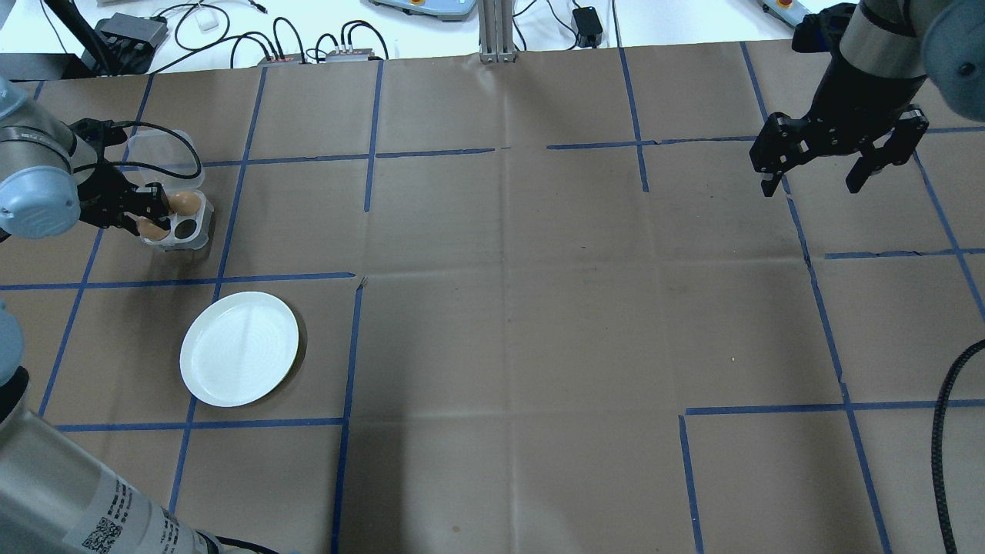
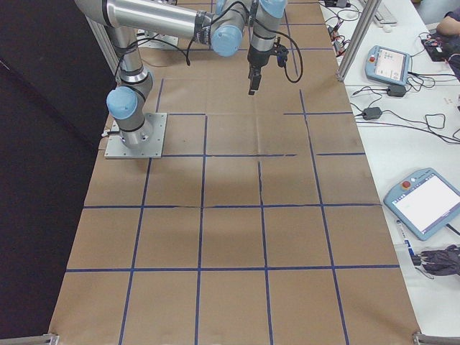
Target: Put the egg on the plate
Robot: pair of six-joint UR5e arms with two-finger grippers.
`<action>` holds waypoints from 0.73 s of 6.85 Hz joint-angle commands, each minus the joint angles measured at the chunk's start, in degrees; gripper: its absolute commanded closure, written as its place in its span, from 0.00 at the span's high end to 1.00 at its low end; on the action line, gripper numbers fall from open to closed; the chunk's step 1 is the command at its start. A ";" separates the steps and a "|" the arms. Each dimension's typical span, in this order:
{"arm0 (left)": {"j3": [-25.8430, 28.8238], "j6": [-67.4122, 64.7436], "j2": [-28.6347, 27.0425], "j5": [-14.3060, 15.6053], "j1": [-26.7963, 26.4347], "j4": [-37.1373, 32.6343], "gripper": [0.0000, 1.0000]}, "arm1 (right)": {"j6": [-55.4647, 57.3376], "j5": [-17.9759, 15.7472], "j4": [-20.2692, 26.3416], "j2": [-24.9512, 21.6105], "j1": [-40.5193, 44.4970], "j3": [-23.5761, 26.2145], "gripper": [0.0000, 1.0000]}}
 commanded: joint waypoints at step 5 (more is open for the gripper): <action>-7.24 -1.92 10.19 -3.82 -0.47 -14.10 0.20 | 0.00 0.00 0.00 0.00 0.00 0.00 1.00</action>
